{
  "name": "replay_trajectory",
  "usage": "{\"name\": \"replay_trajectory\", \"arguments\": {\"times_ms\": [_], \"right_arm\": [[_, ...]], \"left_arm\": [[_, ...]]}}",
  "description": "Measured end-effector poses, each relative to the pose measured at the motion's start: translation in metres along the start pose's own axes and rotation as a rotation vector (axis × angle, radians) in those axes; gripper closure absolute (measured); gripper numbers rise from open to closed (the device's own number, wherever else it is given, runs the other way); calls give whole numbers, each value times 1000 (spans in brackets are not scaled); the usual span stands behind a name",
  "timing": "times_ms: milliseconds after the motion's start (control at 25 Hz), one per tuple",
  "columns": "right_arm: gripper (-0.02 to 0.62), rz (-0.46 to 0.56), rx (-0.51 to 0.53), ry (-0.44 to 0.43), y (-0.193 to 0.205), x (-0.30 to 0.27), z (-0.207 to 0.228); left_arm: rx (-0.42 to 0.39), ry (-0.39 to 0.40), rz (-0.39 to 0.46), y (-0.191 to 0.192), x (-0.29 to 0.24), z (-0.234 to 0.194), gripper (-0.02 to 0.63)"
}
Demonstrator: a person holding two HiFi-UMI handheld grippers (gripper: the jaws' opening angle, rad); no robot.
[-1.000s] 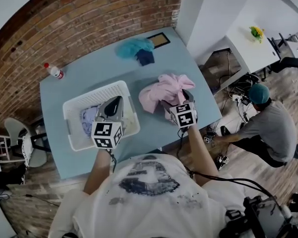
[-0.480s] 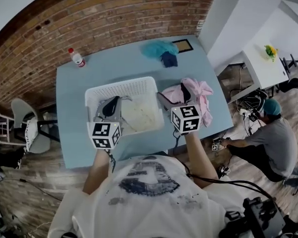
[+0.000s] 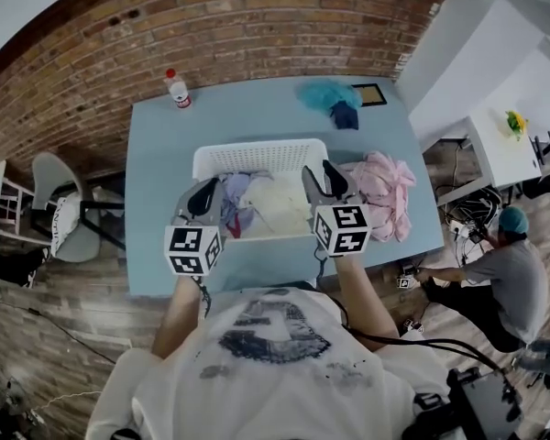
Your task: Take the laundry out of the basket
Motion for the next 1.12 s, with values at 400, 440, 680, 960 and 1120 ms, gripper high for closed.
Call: {"name": "replay_trajectory", "arguments": {"times_ms": [400,440,680,960,1120], "right_arm": [[594,2,17,9,1,-1,-37],[595,1,19,10,1,-1,-39],[595,-11,15,2,4,-1,-40],[595,-25,13,-10,3,-4,-39],[595,-32,7,-16,5,-6,-38]], "left_arm": [[-2,7,15,4,16,-20,615],[-2,9,16,4,17,-21,615],[3,3,9,6,18,-20,615],[22,15,38,4,19,-20,615],[12,11,32,6,18,-21,615]]}}
Point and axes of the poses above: the fingertips, and each gripper's own axes: x backward along the fingers, z to its right, y out of its underside, the point moved 10 cm from there along x, backward along the fingers, and after that the axes turned 2 degrees about x, right-handed, at the moved point
